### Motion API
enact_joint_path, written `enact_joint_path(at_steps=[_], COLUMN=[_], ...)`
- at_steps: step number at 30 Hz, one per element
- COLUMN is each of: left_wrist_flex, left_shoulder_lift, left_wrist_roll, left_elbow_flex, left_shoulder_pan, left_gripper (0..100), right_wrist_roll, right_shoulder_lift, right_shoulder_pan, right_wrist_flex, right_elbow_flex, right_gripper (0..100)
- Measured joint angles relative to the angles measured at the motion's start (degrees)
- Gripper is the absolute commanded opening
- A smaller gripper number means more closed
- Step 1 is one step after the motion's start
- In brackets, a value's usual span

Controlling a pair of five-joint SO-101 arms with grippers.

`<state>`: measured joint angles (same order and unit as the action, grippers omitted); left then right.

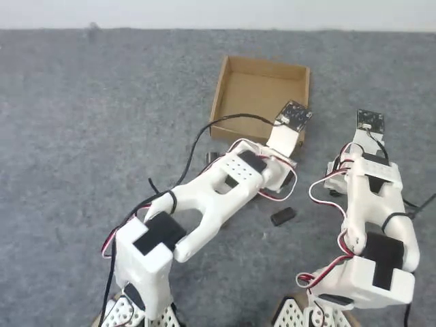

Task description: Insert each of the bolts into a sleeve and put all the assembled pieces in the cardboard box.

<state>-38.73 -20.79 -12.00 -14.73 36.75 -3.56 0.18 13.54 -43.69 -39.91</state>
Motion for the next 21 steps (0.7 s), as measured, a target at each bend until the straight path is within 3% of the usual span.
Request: enact_joint_path(at_steps=[10, 14, 21], left_wrist_flex=[-15.0, -20.6, -26.1], left_shoulder_lift=[-11.8, -15.6, -18.5], left_wrist_roll=[0.0, 0.0, -0.3], left_elbow_flex=[17.8, 24.3, 30.3], left_shoulder_pan=[-0.1, -0.2, -0.2], left_gripper=[8, 1, 1], right_wrist_roll=[0.0, 0.0, 0.0], right_shoulder_lift=[0.0, 0.0, 0.0], right_shoulder_pan=[0.0, 0.0, 0.0], right_wrist_flex=[0.0, 0.1, 0.5], right_elbow_flex=[0.0, 0.0, 0.0], right_gripper=[0.6, 0.6, 0.6])
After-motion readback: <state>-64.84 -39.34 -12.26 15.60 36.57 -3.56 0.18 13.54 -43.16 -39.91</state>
